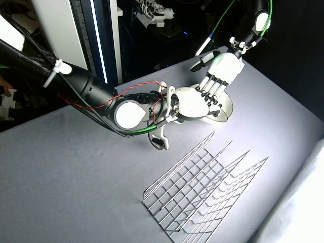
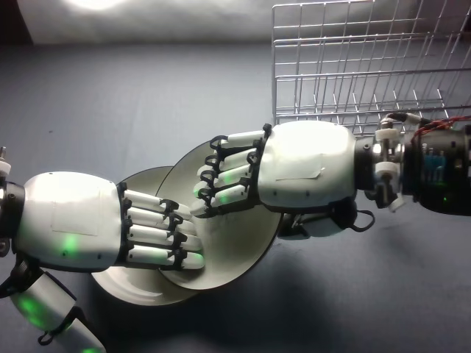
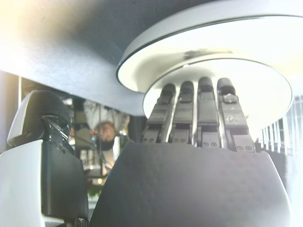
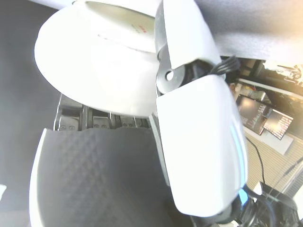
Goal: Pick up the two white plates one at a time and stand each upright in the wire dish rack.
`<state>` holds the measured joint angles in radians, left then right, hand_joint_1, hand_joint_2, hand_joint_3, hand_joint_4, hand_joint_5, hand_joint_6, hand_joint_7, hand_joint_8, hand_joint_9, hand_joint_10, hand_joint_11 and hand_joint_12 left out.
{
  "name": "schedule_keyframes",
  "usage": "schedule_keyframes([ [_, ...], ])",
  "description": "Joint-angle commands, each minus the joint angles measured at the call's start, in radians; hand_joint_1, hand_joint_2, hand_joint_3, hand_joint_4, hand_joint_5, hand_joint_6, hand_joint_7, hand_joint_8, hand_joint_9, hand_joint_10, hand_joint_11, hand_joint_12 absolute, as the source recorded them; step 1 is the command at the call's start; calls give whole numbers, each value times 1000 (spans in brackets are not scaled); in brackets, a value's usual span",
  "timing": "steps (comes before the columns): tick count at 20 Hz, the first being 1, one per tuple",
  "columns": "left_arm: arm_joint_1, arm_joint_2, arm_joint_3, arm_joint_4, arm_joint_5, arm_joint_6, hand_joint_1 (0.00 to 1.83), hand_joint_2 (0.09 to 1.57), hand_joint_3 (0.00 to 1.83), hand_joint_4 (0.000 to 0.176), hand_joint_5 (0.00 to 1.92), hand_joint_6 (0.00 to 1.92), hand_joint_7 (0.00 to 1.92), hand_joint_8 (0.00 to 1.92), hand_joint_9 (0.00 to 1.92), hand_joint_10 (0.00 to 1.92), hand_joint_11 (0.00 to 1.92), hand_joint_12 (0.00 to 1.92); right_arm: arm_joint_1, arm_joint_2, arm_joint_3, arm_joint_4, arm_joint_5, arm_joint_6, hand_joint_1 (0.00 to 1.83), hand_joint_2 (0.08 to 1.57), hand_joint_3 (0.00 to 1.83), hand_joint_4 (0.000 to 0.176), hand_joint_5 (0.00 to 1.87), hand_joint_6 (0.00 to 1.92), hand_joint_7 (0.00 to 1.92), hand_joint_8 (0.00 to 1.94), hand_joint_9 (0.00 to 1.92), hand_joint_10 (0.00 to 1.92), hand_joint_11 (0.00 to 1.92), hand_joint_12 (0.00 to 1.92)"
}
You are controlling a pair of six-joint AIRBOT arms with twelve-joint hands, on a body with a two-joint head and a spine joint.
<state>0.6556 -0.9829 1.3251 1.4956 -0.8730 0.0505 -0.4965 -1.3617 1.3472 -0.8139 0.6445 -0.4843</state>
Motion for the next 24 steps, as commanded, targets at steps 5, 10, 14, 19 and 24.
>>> schedule_keyframes([
  [5,14,-17,7,-39,-38,-4,0,1053,0,0,0,0,0,0,0,0,8,4,10,-34,23,37,78,-5,1273,1131,0,0,748,52,769,32,711,69,215,1255],
  [10,14,-12,6,-48,-40,-5,0,1049,0,0,0,0,0,0,0,0,19,9,14,-43,26,37,78,-6,1373,1120,0,0,925,1028,976,946,893,1207,731,1319],
  [14,-5,6,9,-66,-58,-10,0,1059,0,0,0,0,0,0,0,0,6,2,15,-35,26,37,88,-6,1387,1093,0,0,864,1008,1035,873,1056,1064,958,1190],
  [19,-69,48,30,-107,-106,-39,0,1069,4,0,1,0,2,0,3,1,22,11,34,-27,25,37,119,-6,1393,1067,0,0,936,935,1110,756,1078,998,990,1155],
  [24,-134,80,85,-168,-127,-67,0,1064,1,0,0,0,0,0,0,0,2,1,79,17,-20,40,124,-2,1386,1091,1,0,877,1032,1037,881,1042,1053,947,1205],
])
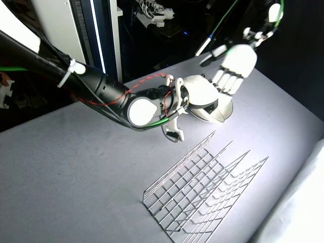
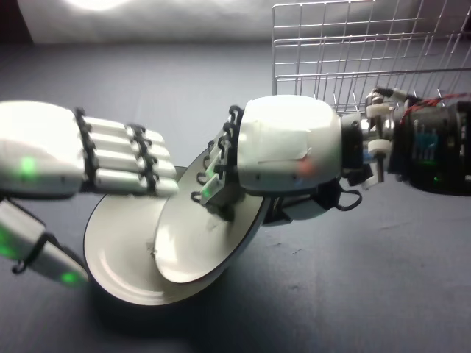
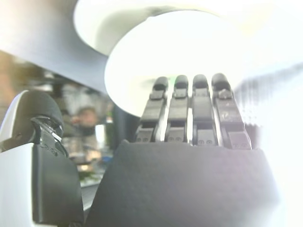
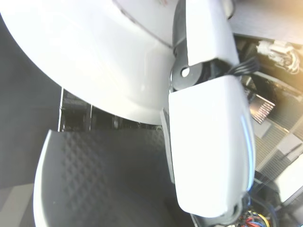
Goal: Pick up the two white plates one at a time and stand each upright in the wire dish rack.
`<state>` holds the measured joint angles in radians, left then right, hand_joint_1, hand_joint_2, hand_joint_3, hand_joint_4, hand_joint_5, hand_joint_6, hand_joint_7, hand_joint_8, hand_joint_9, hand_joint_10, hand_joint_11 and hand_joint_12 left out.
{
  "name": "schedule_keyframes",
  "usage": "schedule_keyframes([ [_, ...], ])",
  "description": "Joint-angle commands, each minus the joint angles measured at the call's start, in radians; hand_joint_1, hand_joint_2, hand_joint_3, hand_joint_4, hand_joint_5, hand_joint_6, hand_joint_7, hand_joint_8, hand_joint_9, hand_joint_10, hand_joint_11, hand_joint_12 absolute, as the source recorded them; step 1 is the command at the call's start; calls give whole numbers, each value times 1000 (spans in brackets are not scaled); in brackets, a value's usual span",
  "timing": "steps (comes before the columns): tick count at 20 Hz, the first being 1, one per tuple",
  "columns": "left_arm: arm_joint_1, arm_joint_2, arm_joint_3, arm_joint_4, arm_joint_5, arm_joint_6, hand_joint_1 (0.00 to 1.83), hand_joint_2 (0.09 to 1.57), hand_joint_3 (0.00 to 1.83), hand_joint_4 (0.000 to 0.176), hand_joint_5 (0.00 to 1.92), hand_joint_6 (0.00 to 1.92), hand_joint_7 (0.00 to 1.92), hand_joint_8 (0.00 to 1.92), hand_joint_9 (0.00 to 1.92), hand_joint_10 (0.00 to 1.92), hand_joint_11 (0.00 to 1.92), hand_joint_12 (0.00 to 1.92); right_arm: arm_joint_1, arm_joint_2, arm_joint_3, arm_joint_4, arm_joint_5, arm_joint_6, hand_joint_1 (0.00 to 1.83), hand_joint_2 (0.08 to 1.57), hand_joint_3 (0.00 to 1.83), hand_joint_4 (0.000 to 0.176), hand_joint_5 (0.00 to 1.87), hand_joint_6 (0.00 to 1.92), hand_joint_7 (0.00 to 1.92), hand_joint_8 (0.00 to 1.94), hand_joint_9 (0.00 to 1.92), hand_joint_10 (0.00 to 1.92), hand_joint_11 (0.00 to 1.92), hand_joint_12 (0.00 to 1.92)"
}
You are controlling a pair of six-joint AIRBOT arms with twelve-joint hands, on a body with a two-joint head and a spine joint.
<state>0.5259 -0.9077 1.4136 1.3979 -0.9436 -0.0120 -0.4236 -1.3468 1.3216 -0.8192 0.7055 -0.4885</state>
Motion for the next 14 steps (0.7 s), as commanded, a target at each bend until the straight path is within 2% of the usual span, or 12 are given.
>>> schedule_keyframes([
  [1,-17,11,8,-77,-55,-10,0,1054,0,0,0,0,0,0,0,0,14,6,13,16,-12,52,63,2,1385,1093,1,0,874,1042,1032,893,1037,1053,943,1210],
  [3,-42,28,22,-79,-63,-31,0,1064,1,0,0,0,0,0,0,0,30,13,29,61,-62,59,56,2,1384,1097,0,0,865,1068,1029,893,1024,1067,925,1225],
  [5,-45,38,31,-77,-90,-11,0,1069,3,0,0,0,0,0,0,0,6,3,40,91,-97,74,43,2,1381,1106,1,0,845,1100,1005,942,1006,1084,901,1221],
  [8,-52,39,83,-48,-96,-6,0,1073,5,0,0,0,0,0,0,0,1,0,75,150,-160,103,26,3,1381,1103,0,0,856,1107,1018,920,1006,1066,903,1217],
  [11,-70,28,130,-56,-79,-36,0,1064,0,0,0,0,0,0,0,0,15,7,117,192,-212,112,17,12,1378,1107,1,0,873,1146,993,914,991,1072,894,1215],
  [14,-100,30,135,-58,-71,-70,0,1073,4,0,0,0,0,0,0,0,21,10,163,239,-275,168,-9,18,1373,1118,1,0,852,1222,974,928,965,1078,874,1208],
])
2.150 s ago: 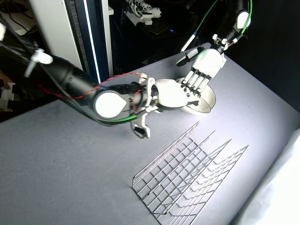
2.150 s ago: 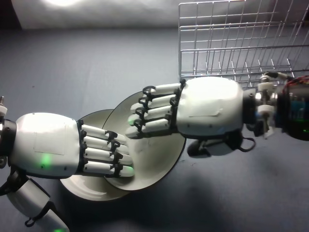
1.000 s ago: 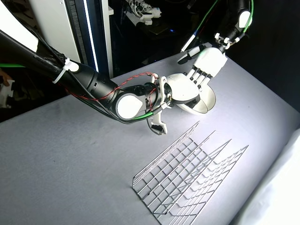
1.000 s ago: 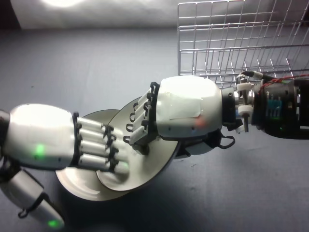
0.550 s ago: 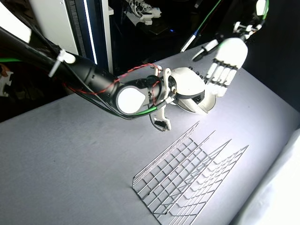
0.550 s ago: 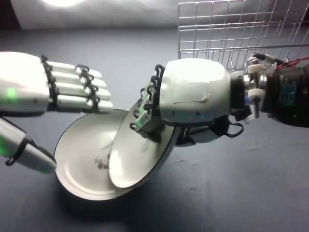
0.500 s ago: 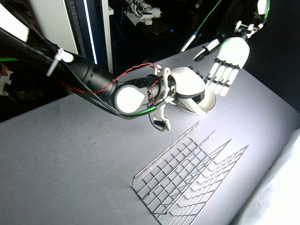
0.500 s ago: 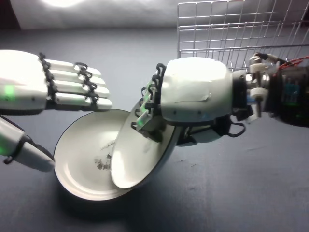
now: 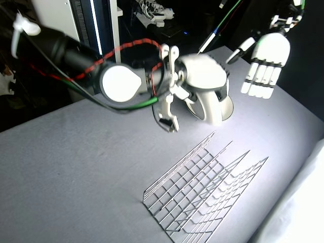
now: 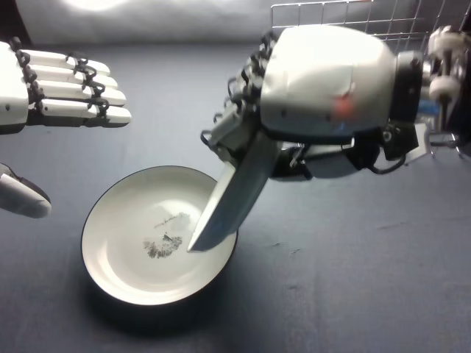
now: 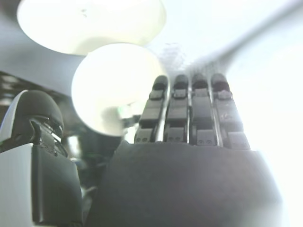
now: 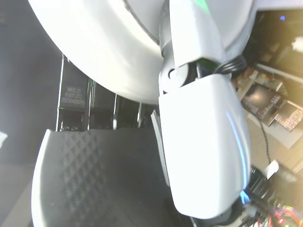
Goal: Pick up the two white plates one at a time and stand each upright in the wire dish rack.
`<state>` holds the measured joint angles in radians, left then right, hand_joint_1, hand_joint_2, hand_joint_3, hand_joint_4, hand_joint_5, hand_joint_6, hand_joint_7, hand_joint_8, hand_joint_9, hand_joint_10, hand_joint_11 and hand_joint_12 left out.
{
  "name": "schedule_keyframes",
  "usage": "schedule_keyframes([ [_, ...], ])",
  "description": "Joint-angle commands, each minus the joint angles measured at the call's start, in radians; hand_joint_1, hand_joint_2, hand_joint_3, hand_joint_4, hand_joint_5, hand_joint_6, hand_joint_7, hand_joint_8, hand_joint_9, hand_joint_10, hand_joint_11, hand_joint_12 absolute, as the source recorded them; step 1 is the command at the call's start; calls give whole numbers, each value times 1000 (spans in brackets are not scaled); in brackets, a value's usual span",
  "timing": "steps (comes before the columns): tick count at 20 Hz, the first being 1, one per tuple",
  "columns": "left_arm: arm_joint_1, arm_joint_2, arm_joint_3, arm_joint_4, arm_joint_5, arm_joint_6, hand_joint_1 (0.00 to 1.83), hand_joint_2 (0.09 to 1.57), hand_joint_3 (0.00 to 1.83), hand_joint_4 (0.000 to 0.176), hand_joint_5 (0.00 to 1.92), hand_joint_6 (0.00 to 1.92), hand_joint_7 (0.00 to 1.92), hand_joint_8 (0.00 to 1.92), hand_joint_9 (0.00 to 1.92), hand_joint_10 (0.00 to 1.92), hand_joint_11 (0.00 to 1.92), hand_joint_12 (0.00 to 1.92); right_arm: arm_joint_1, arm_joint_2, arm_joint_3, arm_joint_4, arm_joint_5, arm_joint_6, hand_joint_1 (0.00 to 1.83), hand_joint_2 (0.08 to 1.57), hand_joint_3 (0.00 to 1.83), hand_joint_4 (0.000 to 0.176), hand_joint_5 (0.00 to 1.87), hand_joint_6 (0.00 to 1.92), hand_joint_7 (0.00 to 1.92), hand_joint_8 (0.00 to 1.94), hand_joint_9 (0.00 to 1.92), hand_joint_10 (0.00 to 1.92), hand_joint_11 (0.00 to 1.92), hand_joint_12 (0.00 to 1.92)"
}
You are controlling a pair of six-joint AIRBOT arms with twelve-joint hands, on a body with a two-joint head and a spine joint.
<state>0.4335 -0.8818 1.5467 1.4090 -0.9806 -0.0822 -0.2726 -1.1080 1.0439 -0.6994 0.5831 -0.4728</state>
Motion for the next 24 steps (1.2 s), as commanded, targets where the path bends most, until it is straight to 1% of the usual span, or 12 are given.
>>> schedule_keyframes([
  [1,-17,6,2,-65,-32,-16,0,1072,3,0,0,0,0,0,0,0,25,11,26,16,-20,70,100,4,1374,1118,0,0,856,1213,977,929,962,1079,866,1195],
  [3,-30,12,3,-57,-31,-27,0,1074,3,0,0,0,0,0,0,0,10,5,36,38,-52,139,94,5,1377,1109,0,0,881,1171,1001,911,966,1063,880,1176],
  [4,-30,12,6,-57,-31,-28,0,1074,3,0,0,0,0,0,0,0,19,9,38,49,-64,174,85,4,1373,1119,2,0,859,1209,981,950,943,1084,862,1177],
  [6,-33,12,12,-56,-31,-32,0,1070,1,0,0,0,5,2,11,4,42,20,47,65,-79,260,73,4,1375,1115,0,0,853,1216,994,908,967,1072,874,1181],
  [10,-39,4,32,-51,-22,-33,0,1077,4,0,0,0,0,0,0,0,14,9,89,79,-83,487,15,6,1376,1112,1,0,862,1181,1002,921,963,1074,872,1190],
  [13,-46,2,47,-42,-20,-33,0,1073,1,0,0,0,0,0,0,0,6,6,125,85,-82,612,-43,8,1373,1115,1,0,870,1208,995,893,950,1090,869,1193],
  [14,-47,2,52,-34,-21,-33,0,1071,0,0,0,0,0,0,0,0,0,0,136,86,-79,655,-61,8,1375,1110,0,0,874,1205,1017,851,960,1078,887,1207],
  [15,-47,1,55,-26,-23,-33,0,1080,4,0,0,0,0,0,0,0,0,0,149,86,-72,688,-80,9,1374,1114,1,0,867,1211,1008,868,951,1097,876,1227],
  [17,-47,-3,59,-1,-25,-33,0,1076,2,0,0,0,0,0,0,0,15,7,166,87,-55,716,-109,13,1378,1100,0,0,895,1179,1035,815,986,1046,913,1203],
  [19,-47,-8,58,10,-25,-33,0,1081,4,0,0,0,0,0,1,0,20,9,185,87,-35,752,-141,15,1377,1103,0,0,894,1184,1016,827,986,1054,916,1189],
  [23,-45,-14,35,51,-25,-32,0,1063,0,0,0,0,0,0,0,0,30,15,218,87,10,769,-175,20,1381,1098,0,0,902,1120,1028,870,989,1052,909,1191],
  [24,-39,-14,26,54,-25,-27,0,1069,0,0,0,0,0,0,0,0,14,8,229,89,20,773,-186,21,1380,1101,1,0,897,1142,1016,877,985,1057,909,1192],
])
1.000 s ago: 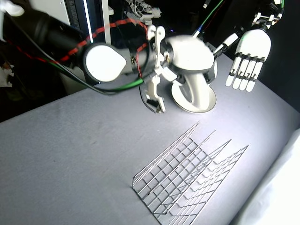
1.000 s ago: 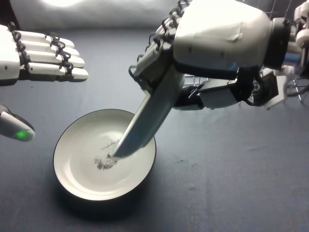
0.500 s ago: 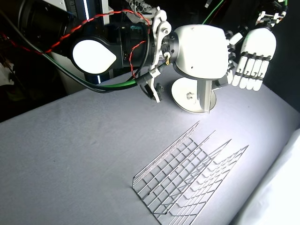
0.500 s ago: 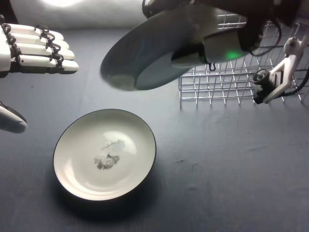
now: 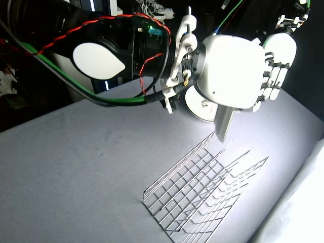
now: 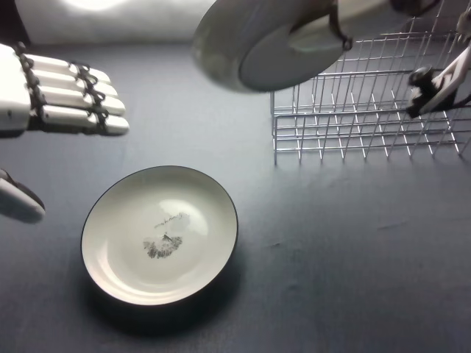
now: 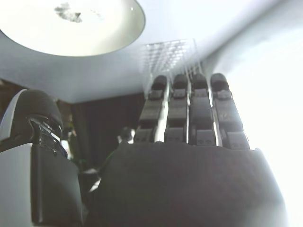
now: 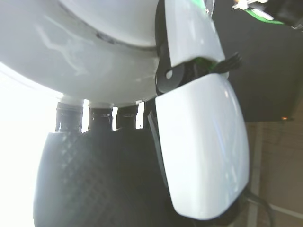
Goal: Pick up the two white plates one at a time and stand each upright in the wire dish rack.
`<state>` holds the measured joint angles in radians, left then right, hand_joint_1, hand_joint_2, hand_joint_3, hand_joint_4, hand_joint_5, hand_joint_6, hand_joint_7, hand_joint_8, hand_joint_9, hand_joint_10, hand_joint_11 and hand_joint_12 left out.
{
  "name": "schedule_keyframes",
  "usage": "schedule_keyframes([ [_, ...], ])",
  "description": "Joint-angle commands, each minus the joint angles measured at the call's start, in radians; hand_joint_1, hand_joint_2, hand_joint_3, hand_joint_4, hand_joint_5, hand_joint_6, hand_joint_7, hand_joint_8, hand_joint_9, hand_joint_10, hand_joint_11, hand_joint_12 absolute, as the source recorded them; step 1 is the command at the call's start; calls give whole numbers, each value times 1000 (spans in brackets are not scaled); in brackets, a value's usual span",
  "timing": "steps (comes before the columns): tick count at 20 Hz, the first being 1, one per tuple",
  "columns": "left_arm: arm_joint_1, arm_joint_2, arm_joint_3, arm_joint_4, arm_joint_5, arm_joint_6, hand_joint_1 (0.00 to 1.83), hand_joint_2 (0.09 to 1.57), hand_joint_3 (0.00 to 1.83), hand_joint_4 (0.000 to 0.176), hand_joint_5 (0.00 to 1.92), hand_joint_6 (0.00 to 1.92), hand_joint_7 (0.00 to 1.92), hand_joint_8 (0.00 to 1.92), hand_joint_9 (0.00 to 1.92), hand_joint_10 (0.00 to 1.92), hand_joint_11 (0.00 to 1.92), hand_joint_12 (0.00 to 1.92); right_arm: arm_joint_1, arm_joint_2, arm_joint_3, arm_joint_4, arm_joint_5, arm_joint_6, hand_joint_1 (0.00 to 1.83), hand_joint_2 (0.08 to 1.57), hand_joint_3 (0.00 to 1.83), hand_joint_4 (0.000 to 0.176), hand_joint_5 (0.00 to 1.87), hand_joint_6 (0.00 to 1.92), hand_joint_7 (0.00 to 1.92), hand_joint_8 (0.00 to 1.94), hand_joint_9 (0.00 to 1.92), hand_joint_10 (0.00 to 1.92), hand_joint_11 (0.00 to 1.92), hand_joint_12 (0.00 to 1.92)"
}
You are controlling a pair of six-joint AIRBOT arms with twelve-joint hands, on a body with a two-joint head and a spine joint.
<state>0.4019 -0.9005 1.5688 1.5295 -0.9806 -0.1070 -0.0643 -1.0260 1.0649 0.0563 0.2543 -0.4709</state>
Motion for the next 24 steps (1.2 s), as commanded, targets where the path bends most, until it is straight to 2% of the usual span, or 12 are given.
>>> schedule_keyframes([
  [1,3,5,-4,-67,-25,5,0,1080,4,0,0,0,0,0,0,0,21,12,29,10,6,18,133,19,1378,1103,1,0,894,1171,1008,856,986,1061,917,1198],
  [4,57,0,-29,-67,-25,29,0,1082,4,0,0,0,0,0,0,0,13,8,50,42,28,22,80,20,1387,1082,0,0,917,1064,1077,792,1027,1022,941,1204],
  [9,107,-4,-64,-67,-19,43,0,1079,2,0,0,0,1,0,8,3,30,17,43,78,50,21,34,17,1387,1090,0,0,891,1086,1043,823,1037,1048,943,1251],
  [13,153,-12,-87,-67,-5,50,0,1083,4,0,28,10,37,12,45,14,84,43,31,92,86,19,28,15,1385,1091,0,0,890,1088,1039,818,1038,1052,941,1218],
  [15,171,-18,-91,-67,6,52,0,1088,5,0,2,0,3,0,5,0,17,16,22,94,106,6,21,15,1384,1096,1,0,882,1099,1029,847,1017,1075,921,1238],
  [21,184,-36,-89,-67,32,62,0,1076,0,0,0,0,0,0,0,0,16,17,-22,93,153,-5,16,15,1384,1096,1,0,873,1124,1039,838,1016,1056,930,1213],
  [22,186,-39,-86,-67,34,63,0,1074,0,0,0,0,0,0,0,0,15,17,-31,93,158,-6,16,15,1387,1086,0,0,890,1098,1069,785,1041,1018,947,1201],
  [23,189,-41,-83,-67,35,64,0,1072,0,0,0,0,0,0,3,1,35,26,-42,92,163,-6,16,15,1474,1078,0,0,891,1027,1068,738,1042,916,917,1419],
  [24,194,-43,-80,-67,37,68,0,1071,0,0,0,0,0,0,0,0,26,23,-54,92,167,-6,19,15,1492,1076,0,0,886,1020,1062,733,1046,890,917,1458],
])
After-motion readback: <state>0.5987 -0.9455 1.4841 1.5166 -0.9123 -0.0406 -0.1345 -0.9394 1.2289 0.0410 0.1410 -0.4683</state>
